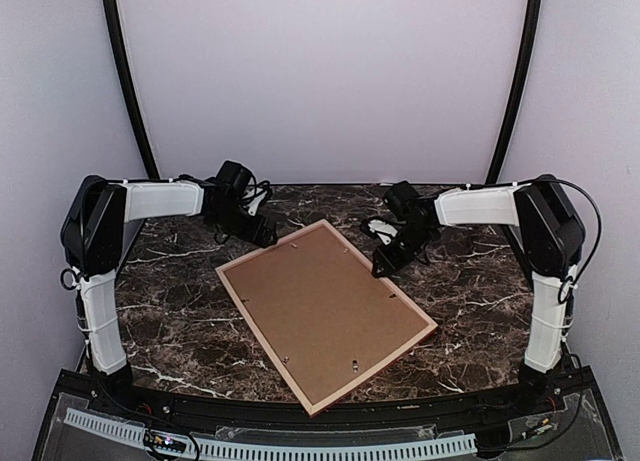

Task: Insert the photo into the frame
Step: Rotate the photo frame at the center of the board.

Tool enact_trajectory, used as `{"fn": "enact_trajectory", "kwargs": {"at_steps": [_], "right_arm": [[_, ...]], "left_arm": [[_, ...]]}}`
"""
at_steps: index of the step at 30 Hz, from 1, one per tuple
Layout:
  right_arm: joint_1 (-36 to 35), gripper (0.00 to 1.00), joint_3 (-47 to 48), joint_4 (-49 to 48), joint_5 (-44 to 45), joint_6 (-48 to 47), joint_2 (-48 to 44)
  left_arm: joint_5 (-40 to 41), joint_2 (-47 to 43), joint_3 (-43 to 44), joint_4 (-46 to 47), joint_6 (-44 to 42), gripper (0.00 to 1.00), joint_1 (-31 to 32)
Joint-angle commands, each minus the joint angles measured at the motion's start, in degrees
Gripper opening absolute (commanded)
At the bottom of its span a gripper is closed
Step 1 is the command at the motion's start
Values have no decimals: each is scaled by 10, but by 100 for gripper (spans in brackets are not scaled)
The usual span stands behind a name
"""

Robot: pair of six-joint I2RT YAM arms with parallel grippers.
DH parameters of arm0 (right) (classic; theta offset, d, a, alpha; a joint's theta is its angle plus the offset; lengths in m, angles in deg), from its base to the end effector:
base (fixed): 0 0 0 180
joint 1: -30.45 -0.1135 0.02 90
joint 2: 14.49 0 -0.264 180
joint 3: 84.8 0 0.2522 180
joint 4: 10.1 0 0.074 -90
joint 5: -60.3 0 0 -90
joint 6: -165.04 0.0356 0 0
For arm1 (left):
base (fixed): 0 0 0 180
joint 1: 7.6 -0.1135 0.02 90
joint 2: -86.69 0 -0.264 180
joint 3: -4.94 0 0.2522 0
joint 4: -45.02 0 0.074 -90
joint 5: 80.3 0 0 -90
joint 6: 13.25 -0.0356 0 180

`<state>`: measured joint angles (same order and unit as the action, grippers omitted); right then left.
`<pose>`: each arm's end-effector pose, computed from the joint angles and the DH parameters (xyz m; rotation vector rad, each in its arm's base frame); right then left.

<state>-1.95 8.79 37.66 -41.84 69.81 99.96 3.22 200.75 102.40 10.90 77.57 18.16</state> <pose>0.3376 0.2231 0.1627 -0.9561 2.6319 0.4135 0.3932 -0.1942 0.1979 0.5840 2.4091 -0.3399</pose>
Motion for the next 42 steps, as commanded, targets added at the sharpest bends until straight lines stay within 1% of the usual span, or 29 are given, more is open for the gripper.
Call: {"fn": "enact_trajectory", "kwargs": {"at_steps": [1, 4, 7, 12, 14, 16, 19, 20, 21, 25, 26, 27, 28, 32, 35, 38, 42], "right_arm": [[22, 45, 11, -10, -32, -16, -21], [31, 49, -11, -27, -40, -2, -45], [35, 49, -29, -38, -33, 13, -67], [37, 50, -57, -53, -28, 48, -98], [37, 50, -75, -67, -33, 80, -115], [37, 50, -95, -82, -42, 121, -133], [37, 51, -120, -100, -50, 165, -154], [37, 51, -129, -104, -46, 183, -161], [37, 51, -136, -103, -40, 196, -167], [37, 51, -156, -75, 3, 236, -191], [37, 52, -162, -69, 11, 247, -199], [37, 53, -168, -64, 20, 259, -208], [37, 55, -174, -61, 31, 273, -217], [37, 60, -204, -52, 47, 322, -252], [37, 62, -228, -49, 59, 353, -278], [37, 65, -256, -49, 69, 376, -295], [37, 67, -284, -54, 77, 395, -294]], "left_arm": [[-24, 28, 38, -48, -62, 88, -11], [-40, 42, 52, -59, -73, 84, -14], [-58, 59, 64, -65, -77, 80, -14], [-47, 84, 80, -79, -68, 69, -14], [-42, 90, 85, -83, -59, 63, -14], [-40, 94, 87, -83, -50, 53, -14], [-35, 98, 88, -82, -40, 43, -14], [-32, 99, 88, -82, -35, 40, -14], [-29, 99, 88, -82, -33, 38, -14], [1, 98, 87, -97, -13, 27, -16], [9, 97, 83, -99, -2, 22, -16], [12, 95, 79, -101, 13, 20, -18], [18, 89, 66, -100, 20, 18, -19], [27, 54, 6, -71, 81, 14, -29], [4, 15, -48, -45, 139, 12, -38], [-18, -23, -131, -3, 169, 12, -39], [-51, -91, -244, 49, 212, 13, -34]]}}
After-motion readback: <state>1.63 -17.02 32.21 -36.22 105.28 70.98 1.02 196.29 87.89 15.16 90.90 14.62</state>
